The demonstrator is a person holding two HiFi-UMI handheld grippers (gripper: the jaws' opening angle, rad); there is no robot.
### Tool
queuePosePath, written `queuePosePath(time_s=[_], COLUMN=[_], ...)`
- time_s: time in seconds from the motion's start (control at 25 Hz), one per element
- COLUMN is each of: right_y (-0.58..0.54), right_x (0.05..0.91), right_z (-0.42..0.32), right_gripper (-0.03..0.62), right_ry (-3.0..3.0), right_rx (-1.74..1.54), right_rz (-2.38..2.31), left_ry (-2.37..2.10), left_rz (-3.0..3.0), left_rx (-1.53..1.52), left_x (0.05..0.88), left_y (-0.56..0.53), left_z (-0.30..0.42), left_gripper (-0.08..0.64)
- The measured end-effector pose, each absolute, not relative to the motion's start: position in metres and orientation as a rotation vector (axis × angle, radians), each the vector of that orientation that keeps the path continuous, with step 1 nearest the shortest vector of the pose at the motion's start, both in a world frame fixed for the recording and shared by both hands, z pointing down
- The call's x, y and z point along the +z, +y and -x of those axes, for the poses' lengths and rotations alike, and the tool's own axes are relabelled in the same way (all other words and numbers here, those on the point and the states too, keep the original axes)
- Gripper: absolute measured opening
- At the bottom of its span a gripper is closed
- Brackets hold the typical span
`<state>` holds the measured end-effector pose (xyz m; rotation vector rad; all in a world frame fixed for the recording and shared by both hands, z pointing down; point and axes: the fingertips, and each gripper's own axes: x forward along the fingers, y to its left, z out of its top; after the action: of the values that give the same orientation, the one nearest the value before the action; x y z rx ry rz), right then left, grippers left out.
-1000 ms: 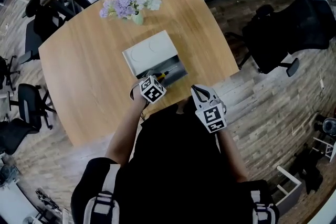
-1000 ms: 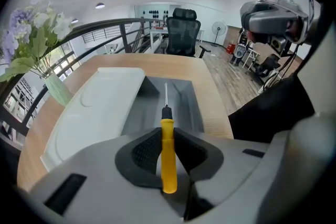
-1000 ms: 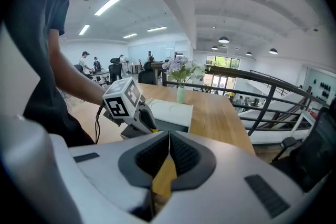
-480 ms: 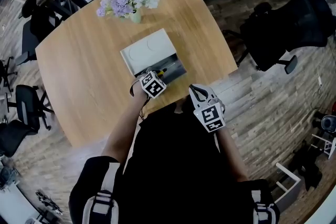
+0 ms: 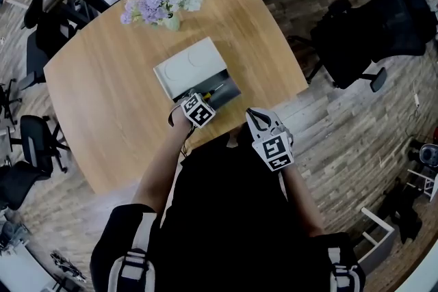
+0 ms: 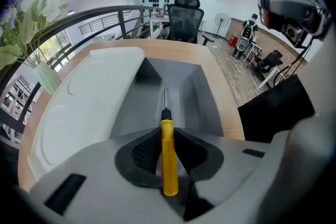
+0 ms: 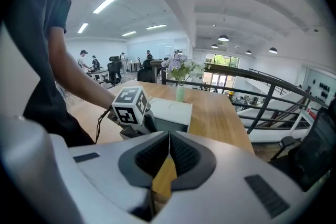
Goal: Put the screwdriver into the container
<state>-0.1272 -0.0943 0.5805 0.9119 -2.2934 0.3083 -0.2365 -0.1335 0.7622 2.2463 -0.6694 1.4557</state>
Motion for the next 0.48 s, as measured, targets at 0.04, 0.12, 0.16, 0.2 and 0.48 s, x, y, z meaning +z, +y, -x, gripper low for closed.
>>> queuePosePath(time_s=[0.04,0.12,0.16,0.2,0.48], right_y=[-0.0938,-0.0929,-0.0927,-0.0927,-0.0934], right_x=[0.5808,0.5814,0.5815,0.5814,0.5814], right_z=[0.1263,0.1249,0.1246,0.1247,0.1261], right_gripper=[0.025,0.025,0.025,0.025,0.025], right_ry=[-2.292,-2.29,-2.29,-2.291,-2.298], right_rx=[0.309,0.312,0.313,0.315,0.322], right_rz=[-0.912,-0.913,-0.913,-0.914,-0.915], left_ry=[-0.668,-0.668,-0.67,-0.674,-0.665], left_rz=[-2.243,-2.238,-2.235,-2.23,-2.221], left_rx=[1.458,1.457,1.458,1.463,1.525], left_x=[0.7629,0.764,0.7647,0.7657,0.7722], left_y=[-0.1332,-0.1325,-0.1323,-0.1319,-0.127], left_z=[0.2362,0.2352,0.2351,0.2356,0.2387], left_gripper=[0.086,0.086,0.086,0.086,0.086])
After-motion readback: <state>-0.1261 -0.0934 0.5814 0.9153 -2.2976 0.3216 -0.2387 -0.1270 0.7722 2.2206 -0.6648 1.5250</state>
